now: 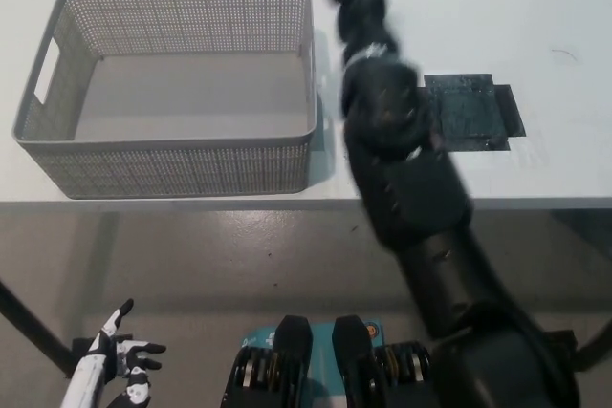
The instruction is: Use the right hand to pick up an air purifying spray and put it inside a container
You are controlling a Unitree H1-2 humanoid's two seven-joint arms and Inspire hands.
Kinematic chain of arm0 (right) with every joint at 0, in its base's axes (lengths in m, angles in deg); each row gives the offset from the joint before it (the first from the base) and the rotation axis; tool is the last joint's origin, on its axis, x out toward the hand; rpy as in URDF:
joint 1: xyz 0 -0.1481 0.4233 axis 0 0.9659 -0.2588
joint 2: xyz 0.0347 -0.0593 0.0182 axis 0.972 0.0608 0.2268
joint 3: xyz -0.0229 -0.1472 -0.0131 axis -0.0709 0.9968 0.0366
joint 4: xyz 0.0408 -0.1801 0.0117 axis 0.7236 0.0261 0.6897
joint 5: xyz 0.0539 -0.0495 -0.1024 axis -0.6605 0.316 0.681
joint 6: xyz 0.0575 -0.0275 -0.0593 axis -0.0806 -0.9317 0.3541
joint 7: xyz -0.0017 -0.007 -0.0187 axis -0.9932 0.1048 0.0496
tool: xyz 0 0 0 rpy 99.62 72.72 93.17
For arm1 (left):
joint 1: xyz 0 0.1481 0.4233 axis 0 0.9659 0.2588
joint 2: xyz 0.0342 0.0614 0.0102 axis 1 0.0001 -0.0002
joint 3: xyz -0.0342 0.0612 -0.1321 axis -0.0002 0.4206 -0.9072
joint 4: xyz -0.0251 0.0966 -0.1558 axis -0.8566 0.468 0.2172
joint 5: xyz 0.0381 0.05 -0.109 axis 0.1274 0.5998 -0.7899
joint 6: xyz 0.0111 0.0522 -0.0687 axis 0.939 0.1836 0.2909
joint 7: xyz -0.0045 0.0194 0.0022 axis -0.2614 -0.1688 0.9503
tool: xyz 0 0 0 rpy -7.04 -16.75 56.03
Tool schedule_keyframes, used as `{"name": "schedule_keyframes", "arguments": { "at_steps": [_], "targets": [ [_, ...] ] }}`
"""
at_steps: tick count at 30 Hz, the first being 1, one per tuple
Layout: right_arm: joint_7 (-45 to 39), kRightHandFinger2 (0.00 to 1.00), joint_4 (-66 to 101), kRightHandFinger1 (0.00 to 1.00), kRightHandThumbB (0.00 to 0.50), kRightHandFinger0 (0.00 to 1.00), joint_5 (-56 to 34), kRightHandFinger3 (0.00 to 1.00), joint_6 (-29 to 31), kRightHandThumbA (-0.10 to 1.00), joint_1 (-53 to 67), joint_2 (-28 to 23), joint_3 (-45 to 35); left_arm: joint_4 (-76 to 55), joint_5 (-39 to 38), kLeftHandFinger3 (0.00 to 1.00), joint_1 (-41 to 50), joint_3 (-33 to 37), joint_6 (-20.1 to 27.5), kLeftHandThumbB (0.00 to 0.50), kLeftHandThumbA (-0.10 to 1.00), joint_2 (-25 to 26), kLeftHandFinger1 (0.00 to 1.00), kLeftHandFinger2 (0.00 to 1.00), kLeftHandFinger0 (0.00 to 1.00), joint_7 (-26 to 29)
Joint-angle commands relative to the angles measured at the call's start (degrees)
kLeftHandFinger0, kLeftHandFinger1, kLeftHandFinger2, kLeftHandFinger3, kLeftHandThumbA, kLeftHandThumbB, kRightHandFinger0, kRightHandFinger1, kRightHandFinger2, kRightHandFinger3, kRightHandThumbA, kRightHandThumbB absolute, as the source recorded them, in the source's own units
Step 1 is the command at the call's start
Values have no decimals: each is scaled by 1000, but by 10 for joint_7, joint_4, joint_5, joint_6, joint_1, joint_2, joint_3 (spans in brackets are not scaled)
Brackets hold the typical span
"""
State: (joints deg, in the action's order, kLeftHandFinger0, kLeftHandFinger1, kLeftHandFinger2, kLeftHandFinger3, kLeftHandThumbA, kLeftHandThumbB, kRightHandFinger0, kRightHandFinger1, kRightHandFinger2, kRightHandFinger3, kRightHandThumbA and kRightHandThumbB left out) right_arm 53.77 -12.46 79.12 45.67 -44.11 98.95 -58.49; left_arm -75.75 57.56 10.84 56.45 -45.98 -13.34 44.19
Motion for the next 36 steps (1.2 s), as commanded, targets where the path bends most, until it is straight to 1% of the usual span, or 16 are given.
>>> {"name": "schedule_keyframes", "arguments": {
  "at_steps": [1,3,4,6,7,9,12,15,20,21,22,23,25,28,33,36],
  "targets": [
    [-1,326,-7,287,479,312,23,218,36,-100,-14,17,14,-4,11,1000,4,7,30,275,-15,18,508,641,378,-5],
    [-2,318,-27,287,442,286,30,218,52,-100,-7,23,22,2,7,1000,0,7,37,291,287,20,597,739,459,-5],
    [-4,315,-33,286,438,273,28,221,59,-100,-7,24,22,0,6,1000,-1,7,35,296,326,20,617,757,480,-5],
    [-7,317,-41,283,418,277,25,229,54,-100,1,31,24,-8,-9,1000,1,7,17,364,600,17,818,958,667,-11],
    [-12,319,-49,325,415,322,21,224,64,-100,3,34,24,-12,-12,1000,1,6,9,358,677,16,897,1000,722,-11],
    [-30,332,-59,406,436,501,17,220,68,-100,8,34,27,-13,-16,1000,1,3,5,364,829,11,965,1000,746,-8],
    [-48,329,-61,361,438,384,6,208,70,-100,15,36,25,-10,-21,1000,-1,1,3,388,975,4,1000,1000,773,-5],
    [-60,328,-62,312,429,268,6,211,76,-100,20,37,28,1,-20,1000,-4,0,15,393,1000,2,1000,1000,775,-2],
    [-74,319,-64,338,439,390,2,207,82,-100,22,37,26,-2,-21,1000,-3,1,8,409,1000,4,1000,1000,785,-6],
    [-80,331,-68,365,445,504,7,217,98,-100,23,34,30,-3,-22,1000,-2,1,7,396,990,4,1000,1000,788,-8],
    [-91,913,-61,861,494,876,20,847,85,250,24,27,44,-5,-22,1000,-2,1,4,377,970,7,1000,1000,792,-10],
    [-113,1000,-52,1000,499,959,24,1000,65,131,24,19,56,-6,-21,1000,-2,2,1,375,968,6,1000,1000,794,-10],
    [-167,1000,-46,1000,500,1000,2,1000,53,327,24,7,65,-9,-21,1000,-3,4,-3,384,938,7,1000,1000,804,-13],
    [-195,1000,-52,1000,500,1000,8,1000,56,365,21,-8,81,-11,-20,1000,-1,3,-6,398,926,9,1000,1000,793,-13],
    [-222,1000,-26,1000,500,1000,1,1000,53,664,30,-26,89,-9,-32,1000,2,3,-6,390,895,5,1000,1000,798,-14],
    [-228,1000,16,1000,500,1000,-4,1000,30,719,37,-36,83,-9,-35,1000,3,1,-7,395,887,6,1000,1000,803,-13]
  ]
}}
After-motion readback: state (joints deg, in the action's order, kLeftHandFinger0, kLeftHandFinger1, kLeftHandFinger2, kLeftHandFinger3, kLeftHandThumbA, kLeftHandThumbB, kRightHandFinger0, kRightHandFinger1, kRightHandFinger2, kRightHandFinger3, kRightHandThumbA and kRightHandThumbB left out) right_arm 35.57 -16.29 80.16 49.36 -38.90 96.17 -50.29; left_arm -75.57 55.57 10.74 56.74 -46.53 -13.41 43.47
